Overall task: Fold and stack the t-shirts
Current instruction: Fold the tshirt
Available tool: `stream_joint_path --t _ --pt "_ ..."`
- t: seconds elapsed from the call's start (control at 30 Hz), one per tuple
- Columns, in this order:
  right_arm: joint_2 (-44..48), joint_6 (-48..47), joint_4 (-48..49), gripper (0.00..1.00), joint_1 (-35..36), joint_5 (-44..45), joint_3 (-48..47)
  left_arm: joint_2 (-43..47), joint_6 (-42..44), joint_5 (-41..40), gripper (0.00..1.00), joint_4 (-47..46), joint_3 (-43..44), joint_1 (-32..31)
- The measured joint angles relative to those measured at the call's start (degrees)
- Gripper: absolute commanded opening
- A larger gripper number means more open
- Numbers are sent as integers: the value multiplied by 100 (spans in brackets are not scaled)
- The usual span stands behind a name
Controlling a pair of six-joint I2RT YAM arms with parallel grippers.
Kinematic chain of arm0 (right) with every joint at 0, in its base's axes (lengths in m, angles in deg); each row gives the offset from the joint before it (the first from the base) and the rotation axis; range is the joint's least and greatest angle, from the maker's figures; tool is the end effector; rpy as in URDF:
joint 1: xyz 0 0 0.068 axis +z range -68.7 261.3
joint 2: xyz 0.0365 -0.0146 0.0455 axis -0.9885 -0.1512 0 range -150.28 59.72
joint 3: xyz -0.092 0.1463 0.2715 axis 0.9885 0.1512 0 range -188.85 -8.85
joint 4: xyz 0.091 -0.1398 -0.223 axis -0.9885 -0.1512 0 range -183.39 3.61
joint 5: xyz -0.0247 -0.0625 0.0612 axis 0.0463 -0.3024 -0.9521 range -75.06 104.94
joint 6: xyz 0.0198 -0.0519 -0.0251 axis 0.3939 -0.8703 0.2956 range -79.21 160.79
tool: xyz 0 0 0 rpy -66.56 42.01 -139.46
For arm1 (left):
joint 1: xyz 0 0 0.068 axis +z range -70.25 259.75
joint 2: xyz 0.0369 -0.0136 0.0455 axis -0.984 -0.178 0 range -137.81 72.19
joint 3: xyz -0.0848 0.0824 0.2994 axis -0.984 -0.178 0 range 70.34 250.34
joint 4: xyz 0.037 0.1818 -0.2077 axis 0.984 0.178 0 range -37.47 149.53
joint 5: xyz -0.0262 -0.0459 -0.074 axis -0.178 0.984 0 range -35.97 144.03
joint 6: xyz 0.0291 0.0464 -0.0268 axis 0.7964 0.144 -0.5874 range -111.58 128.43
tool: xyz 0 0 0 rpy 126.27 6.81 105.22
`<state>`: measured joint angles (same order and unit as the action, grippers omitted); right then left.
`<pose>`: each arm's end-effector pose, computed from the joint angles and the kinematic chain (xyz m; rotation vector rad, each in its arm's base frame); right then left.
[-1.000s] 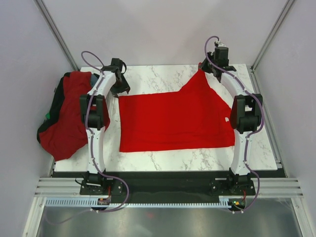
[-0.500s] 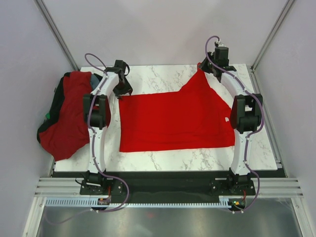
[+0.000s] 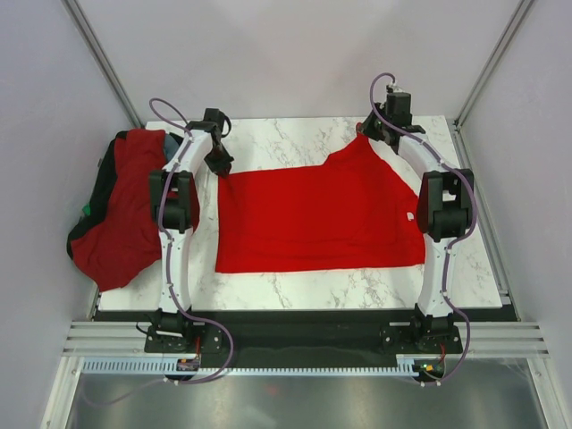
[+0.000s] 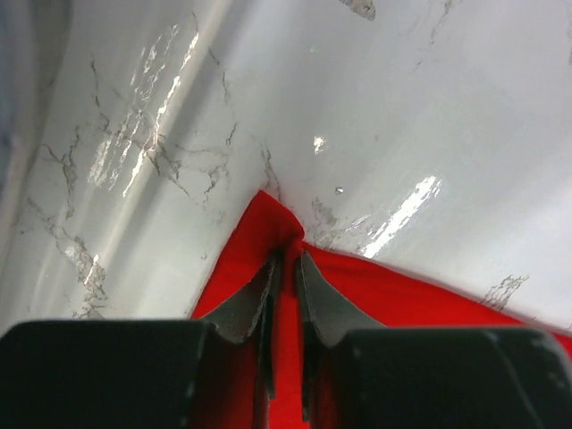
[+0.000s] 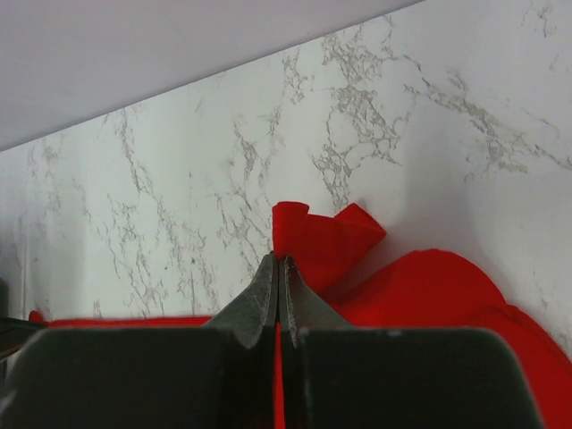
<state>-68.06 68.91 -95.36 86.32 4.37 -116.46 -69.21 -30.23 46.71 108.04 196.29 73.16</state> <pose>0.5810 0.0594 0.2697 0.3106 2.0929 0.5413 0.5711 -0.0602 0.1847 -0.7982 2.6697 -0.0153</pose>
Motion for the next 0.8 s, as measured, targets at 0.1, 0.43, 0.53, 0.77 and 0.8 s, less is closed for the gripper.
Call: stream_joint_path --t 0.1,0.43,0.53,0.77,0.8 --pt "0 24 -4 0 0 -13 133 0 -2 46 11 -7 0 7" --pt "619 96 -26 0 0 -330 649 328 2 313 2 -26 -420 -37" --pt "1325 26 -7 0 2 -367 1250 734 4 310 2 -9 -841 -109" --pt "3195 -197 138 0 2 -319 2973 1921 11 227 2 -31 -1996 -376" --pt "3410 -219 131 0 2 -293 3211 2052 13 188 2 -39 -2157 -411"
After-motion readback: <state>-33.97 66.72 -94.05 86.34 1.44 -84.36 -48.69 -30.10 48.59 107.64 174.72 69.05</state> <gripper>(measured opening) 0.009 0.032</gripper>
